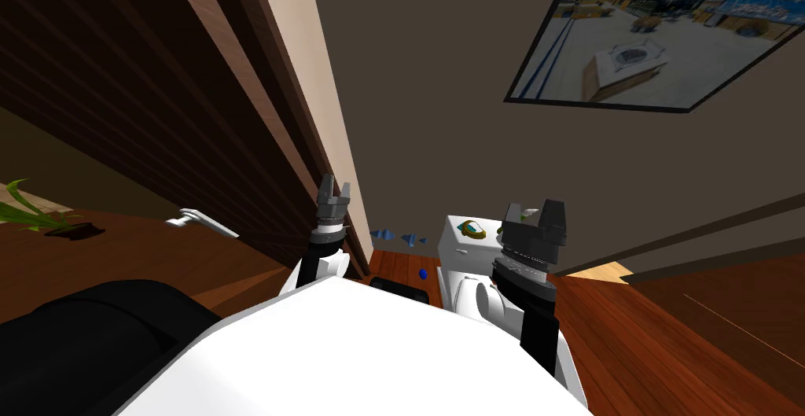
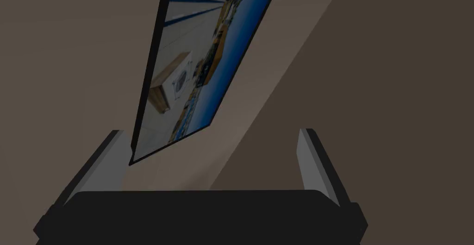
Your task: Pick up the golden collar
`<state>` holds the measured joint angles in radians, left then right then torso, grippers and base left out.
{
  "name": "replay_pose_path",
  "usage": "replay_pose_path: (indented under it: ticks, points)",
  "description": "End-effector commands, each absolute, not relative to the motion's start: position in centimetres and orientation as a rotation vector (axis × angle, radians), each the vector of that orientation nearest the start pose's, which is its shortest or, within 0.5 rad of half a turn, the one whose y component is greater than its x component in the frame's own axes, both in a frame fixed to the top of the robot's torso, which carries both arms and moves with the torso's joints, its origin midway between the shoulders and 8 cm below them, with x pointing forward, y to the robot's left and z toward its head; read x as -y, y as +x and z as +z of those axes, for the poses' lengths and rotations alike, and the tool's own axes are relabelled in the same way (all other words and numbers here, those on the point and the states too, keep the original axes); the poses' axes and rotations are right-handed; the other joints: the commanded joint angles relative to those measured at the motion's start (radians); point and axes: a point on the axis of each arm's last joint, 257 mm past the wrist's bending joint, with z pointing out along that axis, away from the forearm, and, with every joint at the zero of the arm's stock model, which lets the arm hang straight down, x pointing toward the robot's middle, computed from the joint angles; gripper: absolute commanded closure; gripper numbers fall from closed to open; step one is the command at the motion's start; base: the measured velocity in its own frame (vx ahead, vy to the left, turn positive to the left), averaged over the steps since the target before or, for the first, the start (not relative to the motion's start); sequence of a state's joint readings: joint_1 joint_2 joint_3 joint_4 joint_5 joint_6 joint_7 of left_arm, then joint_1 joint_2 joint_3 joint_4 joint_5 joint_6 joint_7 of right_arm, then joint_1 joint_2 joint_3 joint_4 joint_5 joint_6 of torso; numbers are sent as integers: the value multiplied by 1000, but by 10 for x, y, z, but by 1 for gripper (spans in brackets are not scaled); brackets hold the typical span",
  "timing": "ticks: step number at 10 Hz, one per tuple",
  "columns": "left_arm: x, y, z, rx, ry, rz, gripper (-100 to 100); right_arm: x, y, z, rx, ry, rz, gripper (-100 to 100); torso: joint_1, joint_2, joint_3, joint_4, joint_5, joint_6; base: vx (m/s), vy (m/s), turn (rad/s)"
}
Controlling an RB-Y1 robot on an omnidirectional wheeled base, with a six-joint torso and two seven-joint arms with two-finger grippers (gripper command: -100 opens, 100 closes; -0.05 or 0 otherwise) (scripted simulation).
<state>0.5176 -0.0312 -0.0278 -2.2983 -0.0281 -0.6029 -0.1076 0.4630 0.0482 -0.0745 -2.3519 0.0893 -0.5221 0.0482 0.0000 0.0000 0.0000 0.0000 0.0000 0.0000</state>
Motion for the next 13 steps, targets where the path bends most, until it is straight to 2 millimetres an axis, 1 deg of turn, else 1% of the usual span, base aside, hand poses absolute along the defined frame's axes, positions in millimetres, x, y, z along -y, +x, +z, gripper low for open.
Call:
replay_pose_path:
  ticks: [1, 3, 4, 6, 7, 8, 9, 10, 11, 12, 13]
  points:
    - [-268, 322, 46, -553, -543, -1225, 0, 282, 326, 69, -597, 474, 1138, -100, 0, 0, 0, 0, 0, 0, 6, -11, 47]
    - [-268, 322, 46, -553, -543, -1225, 0, 277, 331, 65, -673, 427, 1081, -100, -2, -1, 0, 0, 0, 0, 9, -34, 68]
    - [-268, 322, 46, -553, -543, -1225, 0, 276, 331, 65, -679, 421, 1081, -100, -3, 0, 0, 0, -1, 0, 4, -32, 24]
    - [-268, 322, 46, -553, -543, -1225, 0, 272, 339, 57, -764, 374, 989, -100, -2, 0, 0, 0, -1, 0, 5, -35, 83]
    - [-268, 322, 46, -553, -543, -1225, 0, 272, 343, 52, -806, 357, 941, -100, -3, 0, 0, 0, -1, 0, -4, -62, 115]
    - [-268, 322, 46, -553, -543, -1225, 0, 272, 343, 52, -808, 352, 929, -100, -4, 0, 0, 0, -1, 0, 1, -56, 44]
    - [-268, 322, 46, -553, -543, -1225, 0, 273, 347, 46, -851, 334, 869, -100, -4, 0, 0, 0, -1, 0, -7, -49, 102]
    - [-268, 322, 46, -553, -543, -1225, 0, 273, 347, 46, -852, 331, 863, -100, -4, 0, 0, 0, -1, 0, -16, -37, 38]
    - [-268, 322, 46, -553, -543, -1225, 0, 275, 351, 39, -896, 316, 799, -100, -3, 1, 0, 0, -1, 0, -21, -44, 91]
    - [-268, 322, 46, -553, -543, -1225, 0, 275, 351, 39, -897, 311, 789, -100, -3, 1, 1, 0, -1, 0, -18, -43, 50]
    - [-268, 322, 46, -553, -543, -1225, 0, 277, 356, 31, -941, 298, 725, -100, -3, 1, 1, 0, -1, 0, -28, -51, 119]
